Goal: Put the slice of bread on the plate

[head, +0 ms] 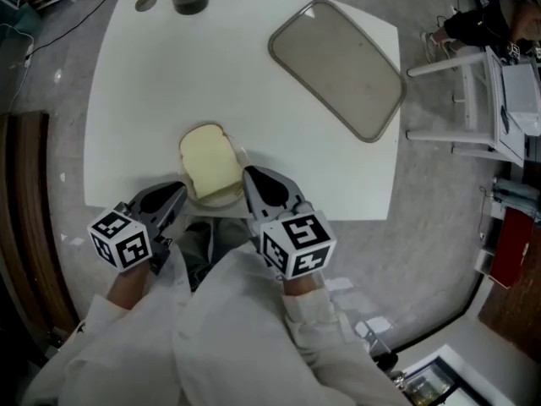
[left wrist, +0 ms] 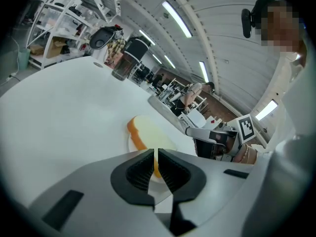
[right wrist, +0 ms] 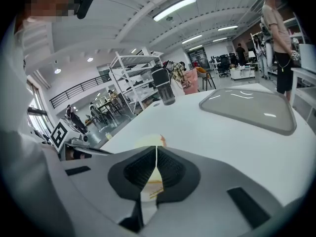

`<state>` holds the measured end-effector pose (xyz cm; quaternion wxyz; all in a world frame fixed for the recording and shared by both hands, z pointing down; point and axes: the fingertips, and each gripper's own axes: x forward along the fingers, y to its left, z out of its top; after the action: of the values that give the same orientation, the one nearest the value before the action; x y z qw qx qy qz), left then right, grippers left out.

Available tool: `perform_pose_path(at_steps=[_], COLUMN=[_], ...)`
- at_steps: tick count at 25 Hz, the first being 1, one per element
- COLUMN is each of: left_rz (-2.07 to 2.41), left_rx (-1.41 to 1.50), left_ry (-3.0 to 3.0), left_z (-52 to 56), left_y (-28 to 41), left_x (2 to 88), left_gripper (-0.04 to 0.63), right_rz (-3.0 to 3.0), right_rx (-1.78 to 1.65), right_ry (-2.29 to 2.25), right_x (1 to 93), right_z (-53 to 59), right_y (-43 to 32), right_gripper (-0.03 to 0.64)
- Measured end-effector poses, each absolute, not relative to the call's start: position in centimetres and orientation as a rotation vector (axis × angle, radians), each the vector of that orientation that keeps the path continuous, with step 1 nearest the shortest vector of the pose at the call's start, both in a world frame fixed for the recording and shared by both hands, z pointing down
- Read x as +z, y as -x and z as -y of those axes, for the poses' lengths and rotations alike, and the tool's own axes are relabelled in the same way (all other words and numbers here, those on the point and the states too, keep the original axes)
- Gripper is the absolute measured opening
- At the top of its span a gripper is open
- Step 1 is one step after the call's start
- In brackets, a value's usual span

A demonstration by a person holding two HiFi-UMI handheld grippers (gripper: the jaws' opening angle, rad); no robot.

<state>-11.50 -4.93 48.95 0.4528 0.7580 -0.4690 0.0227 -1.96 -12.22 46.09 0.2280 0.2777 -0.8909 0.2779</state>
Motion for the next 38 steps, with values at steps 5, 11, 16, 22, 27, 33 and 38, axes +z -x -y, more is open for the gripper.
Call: perform_pose_path(at_steps=[5,11,16,22,27,33,38], left_rz=[1.193,1.209,1.242,1.251,1.249,1.243,1.208], left_rx=[0.066,0.085,0.091,0.116,0.128,0.135,0.142], left_ry=[-1.839,-1.795,-1.74,-1.709,-1.691,-1.678,-1.666], left_z=[5.1,4.8,4.6,4.4,4.5,4.4,4.1], left_y=[11.9,12.1,12.6,12.9,12.8,12.7,12.1], left_x=[49.6,50.5,51.3,52.0,52.3,52.3,52.5], left_gripper=[0.012,0.012,0.014,0.034,0.074,0.083,0.087], right_rz=[2.425,2.404,2.397,2.374,2.354,2.331,2.316], right_rx=[0.762,0.77,0.77,0.764,0.768,0.779,0.777], right_ry=[-0.739,-0.697,-0.662,-0.65,-0.638,-0.598,-0.569], right_x=[47.3,48.5,49.3,50.2,51.0,51.7,52.1], right_z=[13.1,13.8,14.3,14.9,15.3,15.4,15.3], right_y=[2.0,2.3,2.3,2.3,2.2,2.3,2.5], right_gripper=[0.017,0.017,0.017,0.018,0.018,0.081,0.081])
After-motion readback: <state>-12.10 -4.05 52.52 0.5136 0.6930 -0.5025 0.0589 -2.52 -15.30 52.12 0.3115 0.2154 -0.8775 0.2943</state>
